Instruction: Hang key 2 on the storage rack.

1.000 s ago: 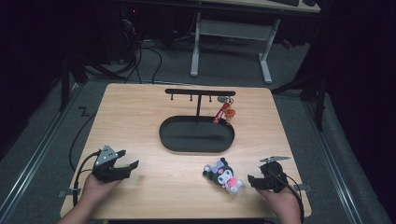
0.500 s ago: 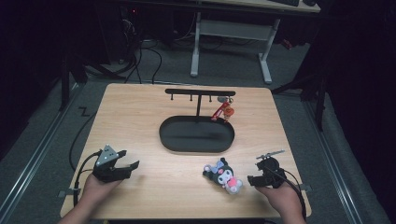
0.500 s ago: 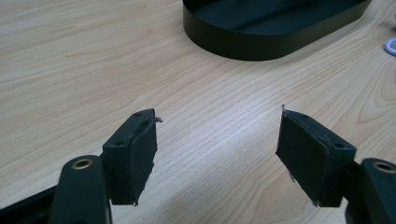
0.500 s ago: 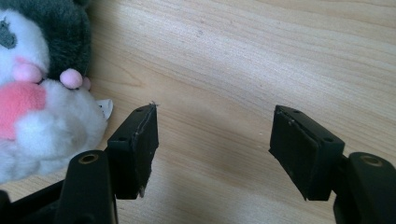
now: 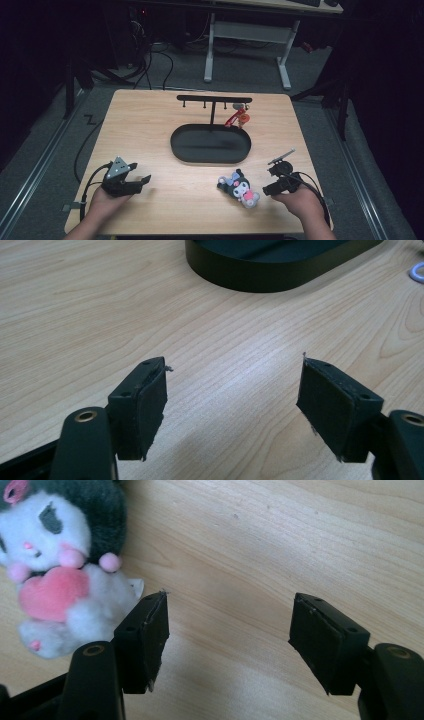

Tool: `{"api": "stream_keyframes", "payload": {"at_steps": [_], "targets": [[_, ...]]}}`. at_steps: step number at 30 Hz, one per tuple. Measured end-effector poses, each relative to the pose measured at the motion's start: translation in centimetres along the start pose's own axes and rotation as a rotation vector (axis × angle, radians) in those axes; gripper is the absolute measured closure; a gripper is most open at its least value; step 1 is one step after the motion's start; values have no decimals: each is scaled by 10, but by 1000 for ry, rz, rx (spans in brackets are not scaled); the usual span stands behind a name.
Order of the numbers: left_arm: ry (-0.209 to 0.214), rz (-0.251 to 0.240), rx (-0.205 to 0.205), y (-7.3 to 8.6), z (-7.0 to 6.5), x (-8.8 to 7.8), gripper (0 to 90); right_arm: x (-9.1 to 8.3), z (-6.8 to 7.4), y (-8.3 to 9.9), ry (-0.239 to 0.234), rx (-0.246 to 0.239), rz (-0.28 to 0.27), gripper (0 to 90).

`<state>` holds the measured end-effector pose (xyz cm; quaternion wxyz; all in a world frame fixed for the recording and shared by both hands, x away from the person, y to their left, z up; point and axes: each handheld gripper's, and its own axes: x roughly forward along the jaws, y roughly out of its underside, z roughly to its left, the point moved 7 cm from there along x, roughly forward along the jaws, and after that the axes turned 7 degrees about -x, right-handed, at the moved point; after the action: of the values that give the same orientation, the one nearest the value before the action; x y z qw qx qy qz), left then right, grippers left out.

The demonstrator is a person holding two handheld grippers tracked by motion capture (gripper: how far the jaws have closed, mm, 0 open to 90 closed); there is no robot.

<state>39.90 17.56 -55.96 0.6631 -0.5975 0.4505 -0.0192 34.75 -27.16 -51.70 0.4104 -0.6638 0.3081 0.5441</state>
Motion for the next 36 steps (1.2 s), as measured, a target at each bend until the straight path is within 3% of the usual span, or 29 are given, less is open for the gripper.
{"api": "stream_keyframes", "payload": {"at_steps": [6, 12, 16, 19, 22, 26, 29, 36], "targets": [[-1, 7, 22, 0, -6, -1, 277, -8, 5, -9, 3, -46, 28, 314], [0, 21, 18, 3, -5, 0, 275, -19, 12, -13, 3, -68, 35, 301], [2, 20, 14, 3, -4, 1, 274, -29, 23, -17, -50, -49, 44, 235], [5, 18, 24, 3, -6, 1, 274, -30, 32, -19, -68, -62, 51, 205], [6, 15, 25, 2, -6, 0, 274, -25, 48, -20, -84, -104, 66, 178], [10, 20, 27, 2, -6, 1, 273, -19, 57, -20, -89, -115, 85, 175], [12, 18, 29, 1, -7, 2, 273, -10, 61, -20, -87, -152, 93, 177], [15, 17, 34, 1, -7, 2, 274, 12, 69, -19, -95, -175, 110, 205]]}}
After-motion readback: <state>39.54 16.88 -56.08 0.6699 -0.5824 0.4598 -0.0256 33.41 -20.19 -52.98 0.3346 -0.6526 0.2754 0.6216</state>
